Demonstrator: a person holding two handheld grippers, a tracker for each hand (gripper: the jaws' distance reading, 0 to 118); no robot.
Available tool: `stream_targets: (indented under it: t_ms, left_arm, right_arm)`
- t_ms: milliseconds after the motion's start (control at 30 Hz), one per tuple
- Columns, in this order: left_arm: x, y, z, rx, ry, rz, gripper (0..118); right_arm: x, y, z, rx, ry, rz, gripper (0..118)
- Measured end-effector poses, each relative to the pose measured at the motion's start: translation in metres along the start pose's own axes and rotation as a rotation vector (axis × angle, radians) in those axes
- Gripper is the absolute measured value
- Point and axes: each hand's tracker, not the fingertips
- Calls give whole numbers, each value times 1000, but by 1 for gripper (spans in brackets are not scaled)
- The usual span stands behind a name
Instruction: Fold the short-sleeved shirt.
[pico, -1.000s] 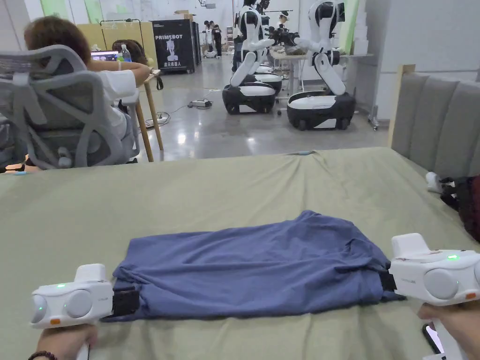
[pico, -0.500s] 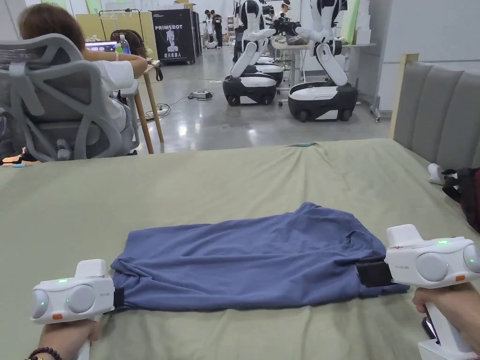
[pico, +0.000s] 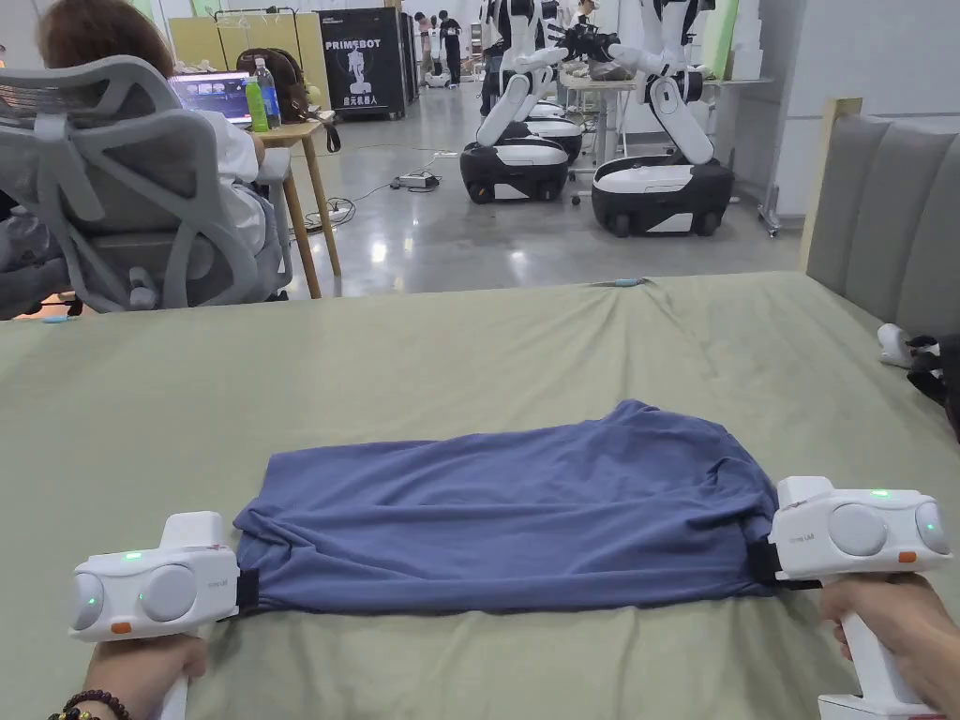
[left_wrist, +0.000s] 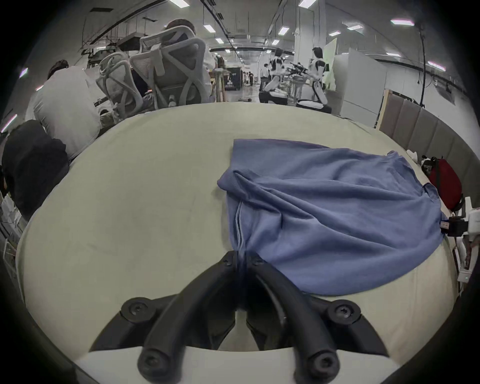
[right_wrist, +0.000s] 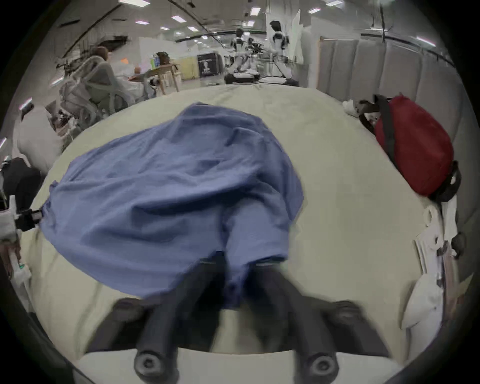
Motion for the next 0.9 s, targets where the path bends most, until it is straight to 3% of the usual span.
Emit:
stream_targets:
  t_ms: [67, 100, 300, 400, 533, 667, 800, 867, 900]
  left_arm:
    - [0, 1, 6, 3, -1, -11, 3]
    - [-2, 1, 12, 12, -3, -13, 3]
    - [-15, -9, 65, 57, -53, -47, 3]
    - [-17, -31, 98, 45, 7, -119, 3]
    - [-29, -68, 130, 13, -52, -42, 3]
    - [-27, -98, 119, -29, -34, -80, 3]
    - [-22, -112, 101, -31, -24, -72, 4]
    - [-22, -110, 103, -17, -19, -62, 12]
    - [-24, -108, 104, -11, -16, -52, 29]
  right_arm:
    - [-16, 4, 7, -1, -103, 76, 9]
    - [-19, 5, 11, 5, -100, 110, 9]
    - [-23, -14, 72, 64, -60, 72, 9]
    - [-19, -41, 93, 52, -45, 72, 9]
    - [-15, -84, 115, 38, -9, 77, 9]
    - [-18, -103, 96, -54, -33, 121, 9]
    - [-25, -104, 84, -37, -57, 143, 9]
    - [-26, -103, 88, -38, -61, 144, 18]
    - [-27, -102, 92, -30, -62, 152, 39]
